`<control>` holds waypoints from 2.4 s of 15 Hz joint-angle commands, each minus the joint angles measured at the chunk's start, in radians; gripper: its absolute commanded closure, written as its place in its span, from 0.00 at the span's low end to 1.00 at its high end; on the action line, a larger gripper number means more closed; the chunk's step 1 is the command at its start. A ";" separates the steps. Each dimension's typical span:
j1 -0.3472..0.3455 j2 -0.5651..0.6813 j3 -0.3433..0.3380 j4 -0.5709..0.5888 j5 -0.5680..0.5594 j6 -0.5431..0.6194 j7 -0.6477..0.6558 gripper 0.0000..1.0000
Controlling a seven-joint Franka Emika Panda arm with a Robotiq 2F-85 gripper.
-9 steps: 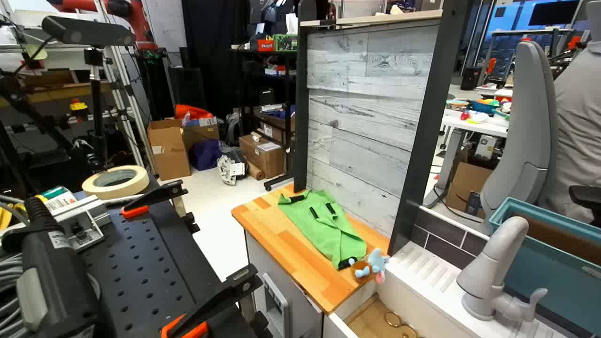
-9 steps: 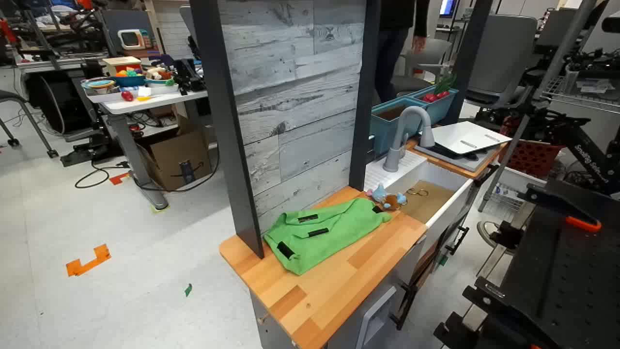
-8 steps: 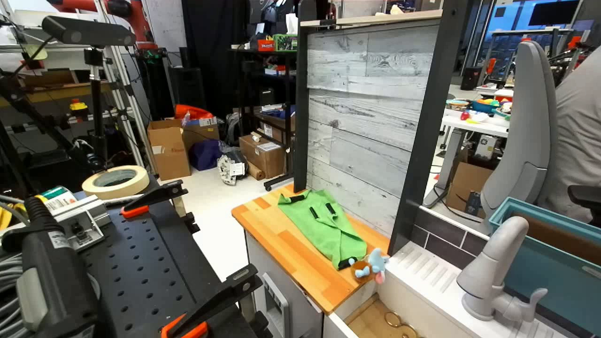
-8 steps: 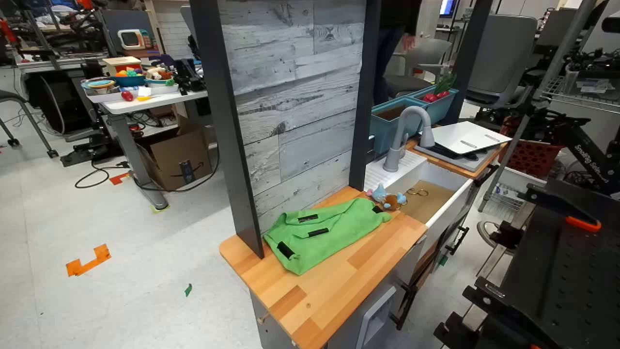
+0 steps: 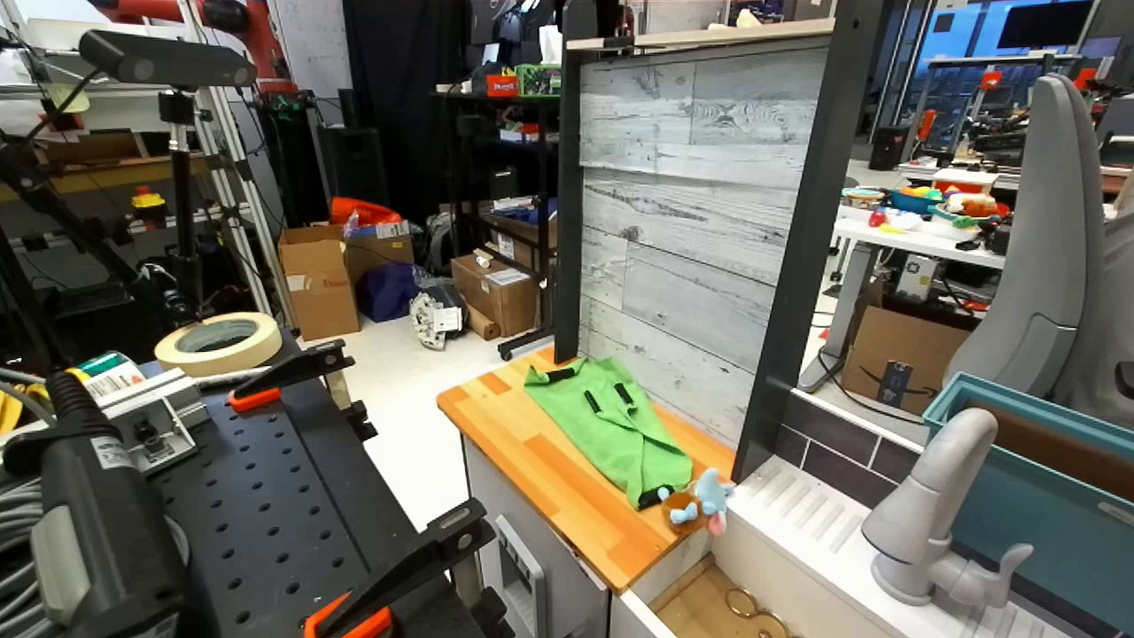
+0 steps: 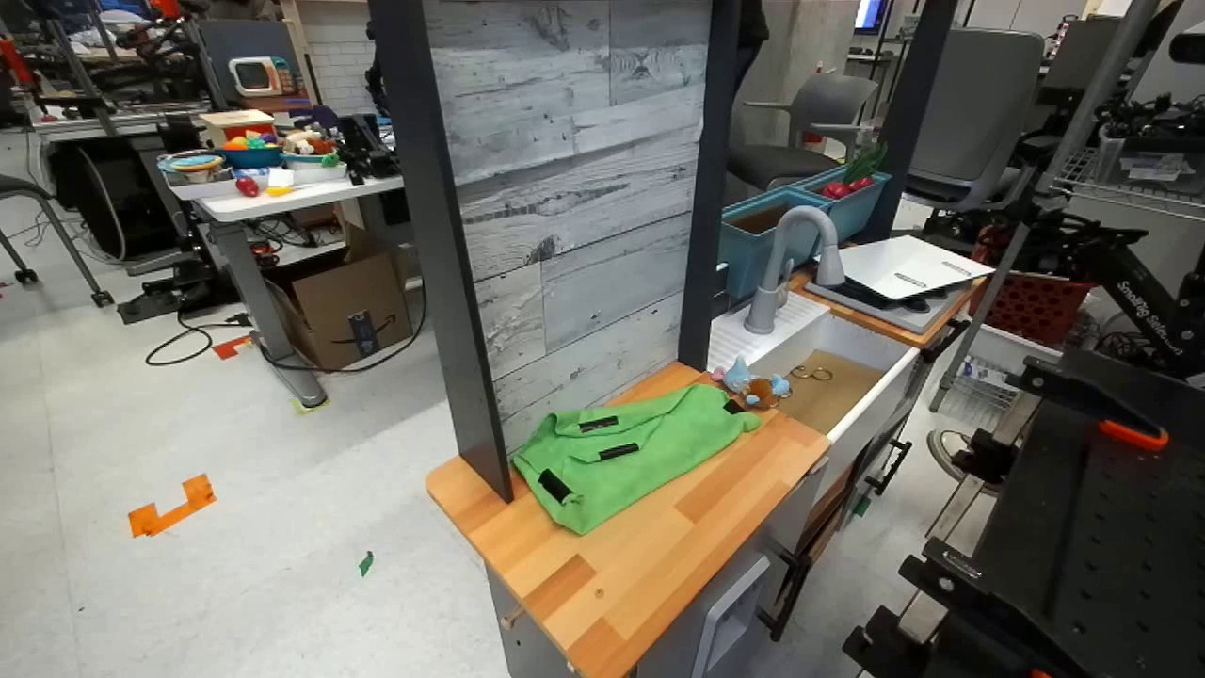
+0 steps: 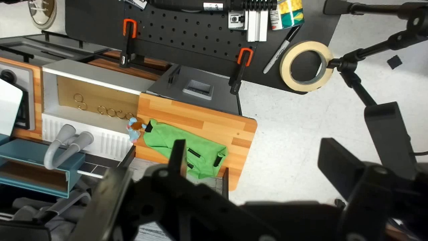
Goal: Turn the faucet to the left
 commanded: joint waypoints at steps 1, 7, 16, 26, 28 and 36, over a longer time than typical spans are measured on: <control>-0.003 0.001 0.002 0.003 0.001 -0.002 -0.001 0.00; -0.003 0.001 0.002 0.003 0.001 -0.002 -0.001 0.00; -0.020 0.043 0.002 -0.016 -0.030 0.045 -0.012 0.00; -0.124 0.386 -0.154 -0.032 -0.265 0.520 -0.199 0.00; -0.138 0.459 -0.216 -0.017 -0.258 0.594 -0.289 0.00; -0.207 0.751 -0.371 0.102 -0.161 0.781 -0.477 0.00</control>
